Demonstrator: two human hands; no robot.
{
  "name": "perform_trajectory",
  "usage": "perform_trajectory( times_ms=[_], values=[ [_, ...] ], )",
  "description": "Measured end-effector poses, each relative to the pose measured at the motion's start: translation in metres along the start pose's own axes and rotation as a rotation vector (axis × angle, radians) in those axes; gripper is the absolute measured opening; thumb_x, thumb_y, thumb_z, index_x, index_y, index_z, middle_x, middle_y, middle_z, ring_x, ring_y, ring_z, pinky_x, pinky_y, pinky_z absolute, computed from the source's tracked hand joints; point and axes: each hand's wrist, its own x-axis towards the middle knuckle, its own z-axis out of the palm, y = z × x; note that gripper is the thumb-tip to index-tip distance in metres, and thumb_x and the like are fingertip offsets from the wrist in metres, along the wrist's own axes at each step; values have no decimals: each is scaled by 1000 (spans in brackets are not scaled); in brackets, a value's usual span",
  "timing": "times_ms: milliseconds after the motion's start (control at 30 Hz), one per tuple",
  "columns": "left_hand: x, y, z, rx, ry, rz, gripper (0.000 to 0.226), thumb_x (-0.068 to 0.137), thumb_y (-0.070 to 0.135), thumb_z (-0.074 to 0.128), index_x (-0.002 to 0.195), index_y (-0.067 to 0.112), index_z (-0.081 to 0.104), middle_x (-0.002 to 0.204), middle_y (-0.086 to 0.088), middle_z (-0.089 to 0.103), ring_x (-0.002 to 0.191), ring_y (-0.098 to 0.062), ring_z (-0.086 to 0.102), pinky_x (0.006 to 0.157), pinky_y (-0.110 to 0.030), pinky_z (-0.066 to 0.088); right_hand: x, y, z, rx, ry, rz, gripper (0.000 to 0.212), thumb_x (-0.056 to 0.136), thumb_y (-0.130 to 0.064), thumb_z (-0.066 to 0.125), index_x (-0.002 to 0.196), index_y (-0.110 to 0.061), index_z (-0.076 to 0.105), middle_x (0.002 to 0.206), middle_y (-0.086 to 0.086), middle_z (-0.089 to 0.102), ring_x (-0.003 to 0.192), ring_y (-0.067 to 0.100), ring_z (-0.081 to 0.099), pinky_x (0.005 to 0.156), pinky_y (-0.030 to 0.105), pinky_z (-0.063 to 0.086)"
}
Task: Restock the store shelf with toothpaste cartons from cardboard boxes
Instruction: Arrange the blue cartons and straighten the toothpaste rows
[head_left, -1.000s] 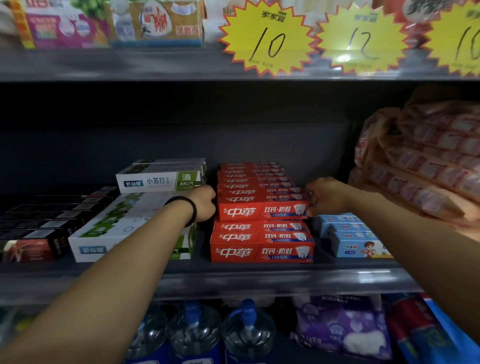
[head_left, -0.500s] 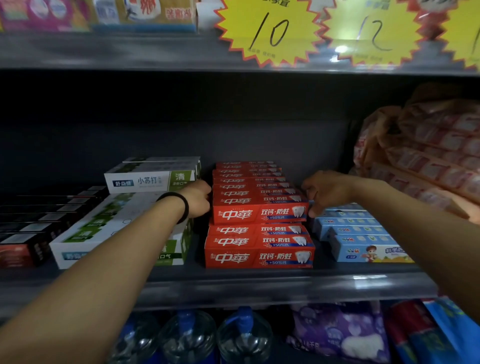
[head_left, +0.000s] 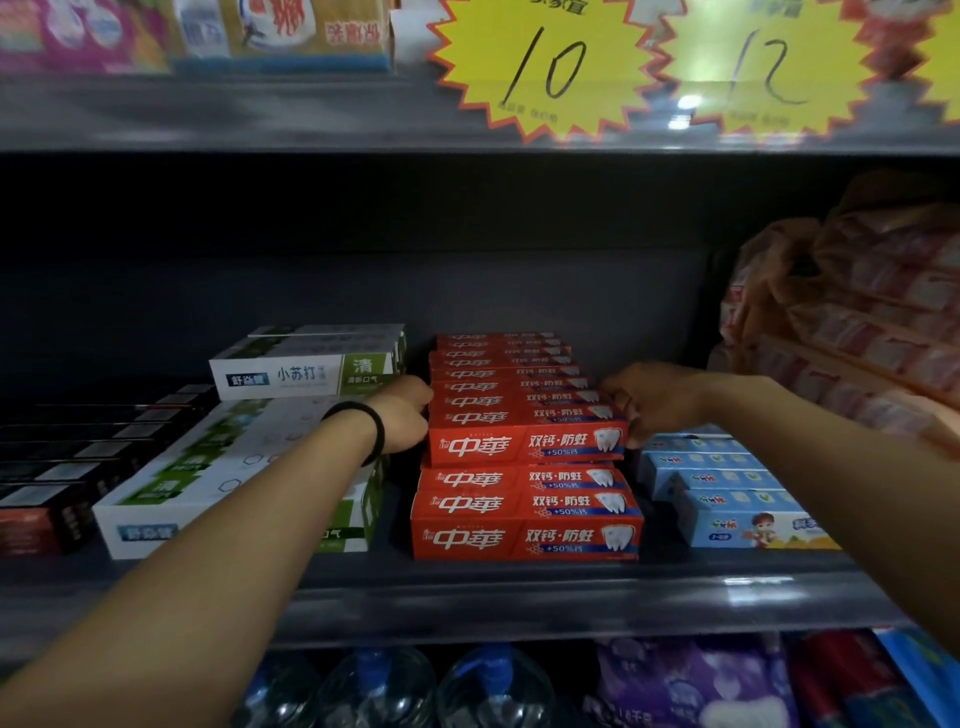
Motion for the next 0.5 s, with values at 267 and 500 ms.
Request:
perform_trajectory(
  times_ms=[267, 500],
  values=[
    [4, -1, -14, 69, 88, -22, 31, 94, 0, 43, 121, 10, 56, 112, -3, 57, 105, -16, 54, 90, -27, 44, 7, 6, -14, -69, 103, -1, 28, 82, -11, 70, 102, -27, 58, 91, -11, 62, 93, 14, 60, 85, 29, 50],
    [36, -7, -23, 152, 117, -55, 21, 92, 0, 40, 78, 8, 53, 88, -5, 56, 79, -16, 52, 65, -22, 41, 40, 9, -23, -111, 153, 19, 34, 85, -16, 69, 117, -10, 60, 113, 5, 64, 103, 20, 59, 93, 36, 49]
  ],
)
